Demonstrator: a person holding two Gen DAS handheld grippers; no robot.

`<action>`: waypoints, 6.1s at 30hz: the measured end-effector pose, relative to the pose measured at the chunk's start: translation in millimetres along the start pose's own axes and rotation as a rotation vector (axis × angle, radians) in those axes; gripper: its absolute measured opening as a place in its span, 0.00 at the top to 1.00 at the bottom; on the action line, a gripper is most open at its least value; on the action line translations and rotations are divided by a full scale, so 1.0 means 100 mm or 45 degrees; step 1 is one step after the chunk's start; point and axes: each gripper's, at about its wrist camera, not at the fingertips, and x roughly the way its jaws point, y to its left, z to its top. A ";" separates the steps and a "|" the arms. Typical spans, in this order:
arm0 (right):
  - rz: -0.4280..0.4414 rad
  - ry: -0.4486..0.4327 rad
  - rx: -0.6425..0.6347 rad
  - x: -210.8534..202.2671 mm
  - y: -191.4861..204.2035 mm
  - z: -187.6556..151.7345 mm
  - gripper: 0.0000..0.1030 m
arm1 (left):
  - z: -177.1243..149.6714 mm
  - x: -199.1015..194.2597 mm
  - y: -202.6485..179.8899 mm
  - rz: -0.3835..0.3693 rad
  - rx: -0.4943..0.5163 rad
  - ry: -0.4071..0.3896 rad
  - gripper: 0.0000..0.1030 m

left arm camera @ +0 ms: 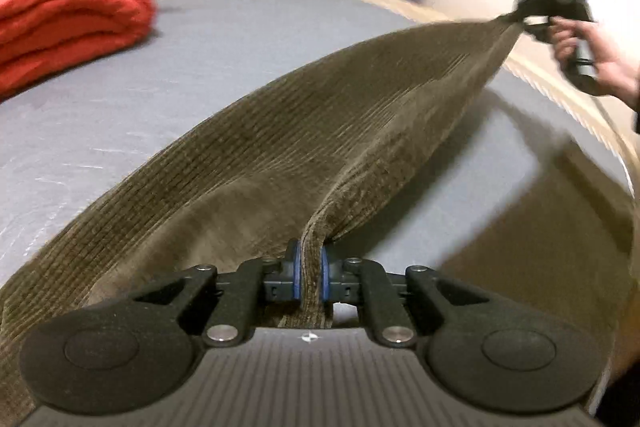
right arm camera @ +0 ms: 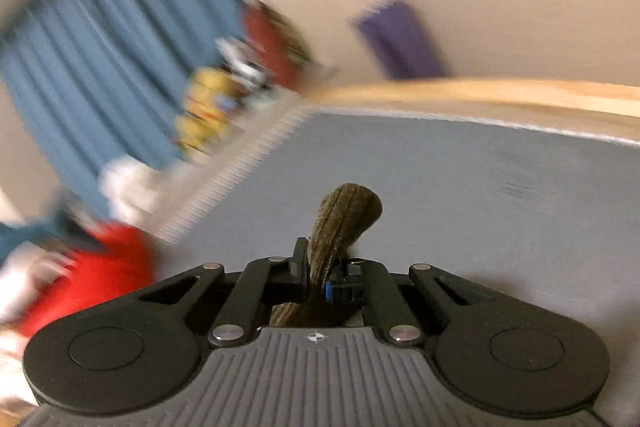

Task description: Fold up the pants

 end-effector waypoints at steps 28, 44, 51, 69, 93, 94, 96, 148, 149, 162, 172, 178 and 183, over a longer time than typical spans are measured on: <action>0.004 -0.094 -0.388 -1.72 0.74 -1.08 0.50 | -0.87 -1.43 1.52 0.292 -0.574 -0.230 0.63; 0.714 -0.110 -0.875 -3.20 2.15 -3.12 0.39 | -1.65 -2.66 1.62 0.544 -0.894 -0.340 0.79; 0.863 0.275 -1.181 -3.18 2.47 -4.42 0.49 | -2.01 -2.34 1.94 0.586 -0.962 -0.208 0.79; 1.230 0.498 -1.751 -3.56 2.34 -5.66 0.48 | -1.94 -1.52 2.48 0.480 -1.156 -0.193 0.47; 1.385 0.500 -1.781 -3.81 2.39 -5.67 0.85 | -1.87 -2.06 2.50 0.644 -1.117 -0.436 0.93; 1.386 0.519 -1.740 -3.82 2.41 -5.58 0.77 | -1.84 -2.08 2.48 0.607 -1.105 -0.466 0.88; 1.369 0.523 -1.636 -3.83 2.42 -5.40 0.59 | -1.76 -2.03 2.43 0.533 -1.061 -0.481 0.84; -0.040 0.278 0.031 -2.61 0.72 -2.85 0.38 | -2.37 -2.35 0.06 0.330 0.275 0.090 0.93; -0.067 0.230 0.071 -2.62 0.66 -2.71 0.37 | -2.39 -2.29 0.02 0.310 0.304 0.144 0.93; 0.162 0.261 -0.041 -1.94 0.47 -2.04 0.41 | -1.17 -1.73 -0.49 0.043 0.242 -0.222 0.87; 0.244 0.452 -0.124 -1.04 0.66 -2.20 0.58 | -1.02 -0.52 -0.56 -0.157 0.127 0.096 0.87; 0.234 0.529 -0.226 -0.43 0.93 -2.32 0.51 | -1.05 -0.27 -0.54 -0.198 0.149 0.172 0.78; 0.103 0.546 -0.326 -0.06 1.12 -2.54 0.47 | -1.09 -0.37 -0.48 -0.202 0.151 0.182 0.78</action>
